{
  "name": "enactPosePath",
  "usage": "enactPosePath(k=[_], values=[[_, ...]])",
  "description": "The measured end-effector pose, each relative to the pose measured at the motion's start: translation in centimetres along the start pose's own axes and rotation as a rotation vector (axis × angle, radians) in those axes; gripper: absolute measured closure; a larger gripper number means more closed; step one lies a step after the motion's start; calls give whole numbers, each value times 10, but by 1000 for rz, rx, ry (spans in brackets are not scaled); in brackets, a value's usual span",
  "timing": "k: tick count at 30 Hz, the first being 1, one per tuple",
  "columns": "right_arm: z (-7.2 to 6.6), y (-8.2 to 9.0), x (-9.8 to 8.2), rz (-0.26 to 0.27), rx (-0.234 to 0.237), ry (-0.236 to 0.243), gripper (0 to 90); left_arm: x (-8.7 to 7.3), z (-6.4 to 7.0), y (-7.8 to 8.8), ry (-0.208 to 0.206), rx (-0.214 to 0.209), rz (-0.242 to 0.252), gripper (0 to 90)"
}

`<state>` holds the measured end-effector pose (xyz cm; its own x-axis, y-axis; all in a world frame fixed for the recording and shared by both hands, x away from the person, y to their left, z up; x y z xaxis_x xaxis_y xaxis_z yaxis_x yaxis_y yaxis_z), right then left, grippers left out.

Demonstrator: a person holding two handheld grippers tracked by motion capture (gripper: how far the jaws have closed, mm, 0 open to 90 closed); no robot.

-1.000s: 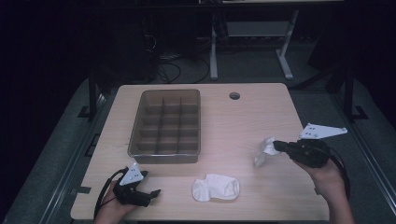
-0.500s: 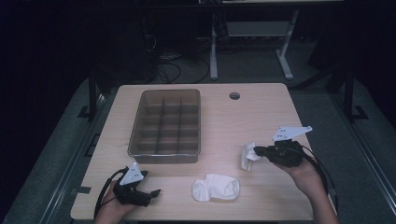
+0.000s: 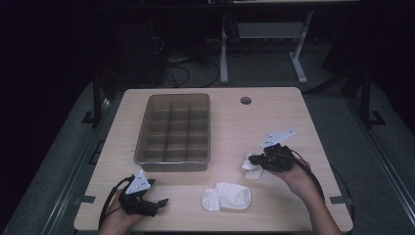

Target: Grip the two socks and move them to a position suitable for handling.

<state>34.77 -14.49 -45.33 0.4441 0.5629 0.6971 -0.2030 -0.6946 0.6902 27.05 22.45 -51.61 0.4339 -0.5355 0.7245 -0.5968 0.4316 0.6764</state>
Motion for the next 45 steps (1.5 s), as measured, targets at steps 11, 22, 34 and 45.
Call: enactPosePath(k=[11, 22, 34, 45], values=[[4, -31, 10, 6, 17, 10, 868, 0, 0, 0, 0, -1, 1, 143], [7, -59, 14, 28, 39, 2, 765, 0, 0, 0, -1, -1, 1, 144], [17, -13, -7, 114, -1, -69, 734, 0, 0, 0, 1, 2, -1, 144], [15, -44, -24, 6, 39, -81, 863, 0, 0, 0, 1, 2, 0, 144]])
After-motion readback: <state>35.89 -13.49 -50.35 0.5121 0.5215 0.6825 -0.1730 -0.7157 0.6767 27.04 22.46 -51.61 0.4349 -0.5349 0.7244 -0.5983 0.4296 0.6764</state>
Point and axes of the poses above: each handheld gripper's, and its own axes: y roughly backward along the jaws, x roughly out of its top, z roughly to its right, the point moved 6 cm from there along -y, roughly forward along the jaws, and after that the axes turned 11 degrees about x, right-handed, at the moved point
